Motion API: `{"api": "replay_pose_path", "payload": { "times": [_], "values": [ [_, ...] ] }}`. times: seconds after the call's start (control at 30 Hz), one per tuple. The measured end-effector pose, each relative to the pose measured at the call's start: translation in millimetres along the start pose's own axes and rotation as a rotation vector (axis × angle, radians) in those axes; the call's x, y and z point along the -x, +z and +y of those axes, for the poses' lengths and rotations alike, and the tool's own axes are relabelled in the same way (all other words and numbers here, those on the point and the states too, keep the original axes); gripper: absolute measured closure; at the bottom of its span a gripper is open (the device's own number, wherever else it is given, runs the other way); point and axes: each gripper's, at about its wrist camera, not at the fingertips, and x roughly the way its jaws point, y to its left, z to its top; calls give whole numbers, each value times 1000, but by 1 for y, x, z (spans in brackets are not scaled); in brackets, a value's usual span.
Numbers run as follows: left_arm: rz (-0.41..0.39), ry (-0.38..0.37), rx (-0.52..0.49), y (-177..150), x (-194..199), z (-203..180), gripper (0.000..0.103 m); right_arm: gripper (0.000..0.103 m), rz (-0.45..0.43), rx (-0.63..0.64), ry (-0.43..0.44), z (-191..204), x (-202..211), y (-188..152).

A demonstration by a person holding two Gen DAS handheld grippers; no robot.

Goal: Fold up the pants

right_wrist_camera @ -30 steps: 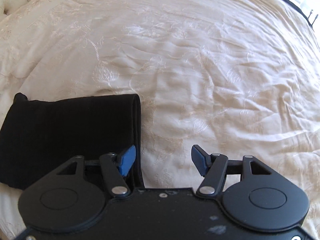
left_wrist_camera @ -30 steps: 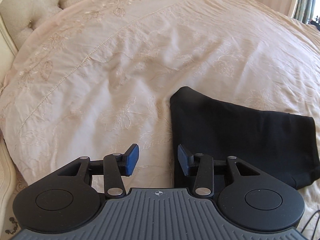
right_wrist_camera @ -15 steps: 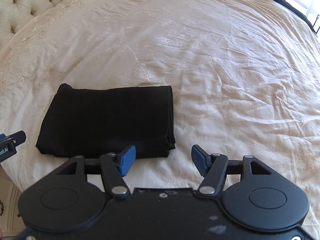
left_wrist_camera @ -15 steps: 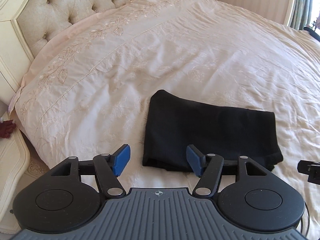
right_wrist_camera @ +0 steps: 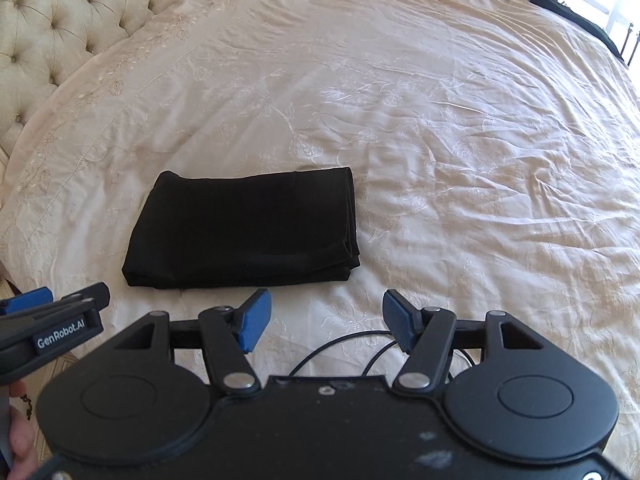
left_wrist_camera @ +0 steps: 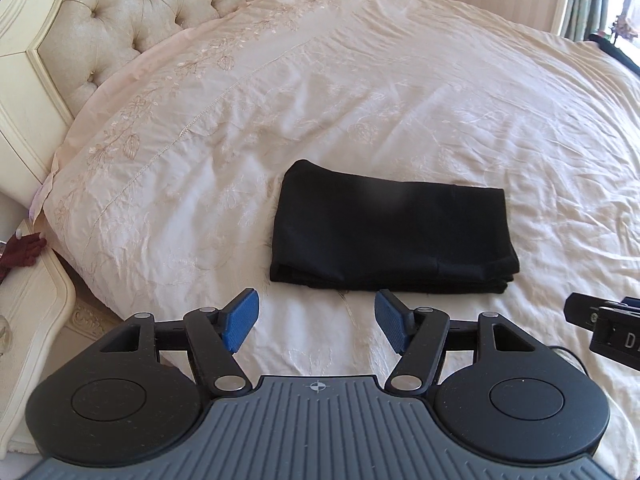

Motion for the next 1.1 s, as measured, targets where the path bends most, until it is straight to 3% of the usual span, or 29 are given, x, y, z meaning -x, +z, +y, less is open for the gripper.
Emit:
{"api": "replay_pose_path", "payload": {
  "times": [0.4, 1.1],
  "values": [
    [-11, -28, -53, -18, 30, -18, 40, 37, -21, -63, 76, -12, 22, -16],
    [3, -30, -41, -31, 39, -25, 40, 37, -57, -35, 82, -13, 37, -30]
  ]
}}
